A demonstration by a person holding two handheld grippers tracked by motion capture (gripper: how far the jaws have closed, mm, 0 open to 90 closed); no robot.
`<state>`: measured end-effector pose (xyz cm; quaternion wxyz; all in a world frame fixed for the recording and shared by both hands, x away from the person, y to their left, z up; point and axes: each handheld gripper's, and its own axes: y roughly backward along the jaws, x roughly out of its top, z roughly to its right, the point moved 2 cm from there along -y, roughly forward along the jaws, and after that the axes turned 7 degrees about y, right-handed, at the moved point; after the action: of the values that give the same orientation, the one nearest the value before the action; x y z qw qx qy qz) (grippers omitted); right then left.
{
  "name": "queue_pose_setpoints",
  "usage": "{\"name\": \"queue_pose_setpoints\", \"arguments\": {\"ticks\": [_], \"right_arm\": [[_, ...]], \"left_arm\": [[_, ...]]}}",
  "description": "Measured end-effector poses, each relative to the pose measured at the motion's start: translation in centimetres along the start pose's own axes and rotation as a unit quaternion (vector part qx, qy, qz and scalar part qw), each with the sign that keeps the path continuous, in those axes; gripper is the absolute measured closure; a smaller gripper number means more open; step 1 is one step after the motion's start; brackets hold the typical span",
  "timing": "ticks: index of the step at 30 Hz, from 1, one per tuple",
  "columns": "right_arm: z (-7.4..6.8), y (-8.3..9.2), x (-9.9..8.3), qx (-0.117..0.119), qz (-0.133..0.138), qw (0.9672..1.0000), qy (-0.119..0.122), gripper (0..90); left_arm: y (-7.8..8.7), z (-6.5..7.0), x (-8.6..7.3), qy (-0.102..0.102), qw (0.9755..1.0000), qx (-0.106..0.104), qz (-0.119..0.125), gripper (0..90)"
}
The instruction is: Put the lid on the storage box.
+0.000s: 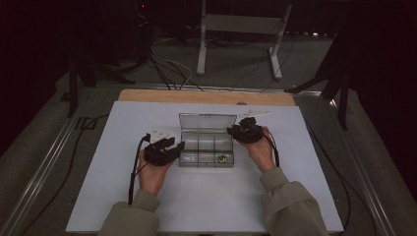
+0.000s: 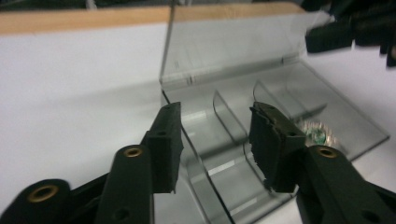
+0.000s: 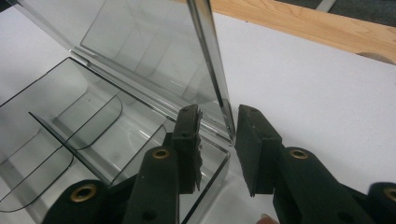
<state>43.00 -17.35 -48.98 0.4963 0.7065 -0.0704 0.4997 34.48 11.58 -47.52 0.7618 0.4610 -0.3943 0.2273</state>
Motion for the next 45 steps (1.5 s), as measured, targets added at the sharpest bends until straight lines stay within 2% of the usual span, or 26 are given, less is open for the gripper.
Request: {"name": "queue_pose_setpoints", "arguments": {"ticks": [4, 5, 6, 10, 11, 12, 13, 22, 24, 26, 28, 32, 34, 36, 40, 42, 45], "right_arm": [[0.0, 0.0, -0.1, 0.001, 0.0, 1.0, -0.002, 70.1], [0.0, 0.0, -0.1, 0.001, 0.0, 1.0, -0.002, 70.1], [0.0, 0.0, -0.1, 0.001, 0.0, 1.0, -0.004, 70.1], [0.0, 0.1, -0.2, 0.002, 0.001, 1.0, -0.004, 70.1], [0.0, 0.1, -0.3, 0.003, 0.001, 1.0, -0.004, 70.1], [0.0, 0.1, -0.4, 0.006, 0.0, 1.0, -0.004, 70.1], [0.0, 0.1, -0.4, 0.007, 0.0, 1.0, -0.004, 70.0], [-0.2, 0.4, -0.7, 0.012, 0.001, 0.9999, 0.005, 67.1], [-0.4, 0.7, -0.8, 0.018, 0.009, 0.9997, 0.01, 61.4], [-0.4, 0.8, -0.8, 0.021, 0.011, 0.9997, 0.011, 59.6], [-0.6, 1.1, -0.9, 0.027, 0.02, 0.9993, 0.013, 52.5], [-0.7, 1.3, -0.9, 0.029, 0.024, 0.9992, 0.014, 49.4], [-0.8, 1.9, -1.0, 0.029, 0.034, 0.9988, 0.019, 41.8], [-0.7, 2.4, -1.2, 0.029, 0.044, 0.9985, 0.013, 34.8], [-0.5, 2.9, -1.4, 0.024, 0.047, 0.9986, 0.001, 22.5], [-0.5, 3.3, -1.6, 0.019, 0.045, 0.9988, -0.003, 20.5], [-0.6, 3.6, -1.7, 0.024, 0.044, 0.9987, -0.001, 17.7]], "left_arm": [[0.2, 0.4, 2.0, -0.007, 0.9999, 0.012, 0.01, 63.7], [0.2, 0.4, 2.0, -0.007, 0.9999, 0.012, 0.01, 64.8], [0.0, 0.6, 2.8, -0.009, 0.9998, 0.01, 0.013, 64.8], [-0.4, 0.9, 3.8, -0.013, 0.9998, 0.006, 0.011, 76.8], [-0.5, 1.1, 4.3, -0.014, 0.9998, 0.006, 0.011, 76.8], [-0.6, 1.2, 4.4, -0.012, 0.9998, 0.008, 0.012, 85.5], [-0.7, 1.3, 4.7, -0.012, 0.9998, 0.007, 0.011, 89.4], [-0.6, 1.5, 4.8, -0.012, 0.9999, 0.006, 0.009, 90.0], [-0.4, 1.5, 4.8, -0.013, 0.9999, 0.004, 0.01, 90.0], [-0.3, 1.6, 4.8, -0.014, 0.9998, 0.004, 0.011, 90.0], [-0.2, 1.7, 4.7, -0.012, 0.9999, 0.002, 0.012, 90.0], [-0.2, 1.7, 4.3, -0.01, 0.9999, -0.001, 0.01, 90.0], [-0.2, 1.7, 4.2, -0.01, 0.9999, -0.003, 0.01, 90.0], [-0.2, 1.6, 4.1, -0.01, 0.9999, -0.004, 0.008, 90.0], [-0.1, 1.6, 4.0, -0.008, 0.9999, -0.009, 0.007, 90.0], [0.0, 1.7, 3.9, -0.009, 0.9999, -0.012, 0.007, 90.0], [0.0, 1.7, 3.8, -0.009, 0.9998, -0.016, 0.005, 90.0]]}}
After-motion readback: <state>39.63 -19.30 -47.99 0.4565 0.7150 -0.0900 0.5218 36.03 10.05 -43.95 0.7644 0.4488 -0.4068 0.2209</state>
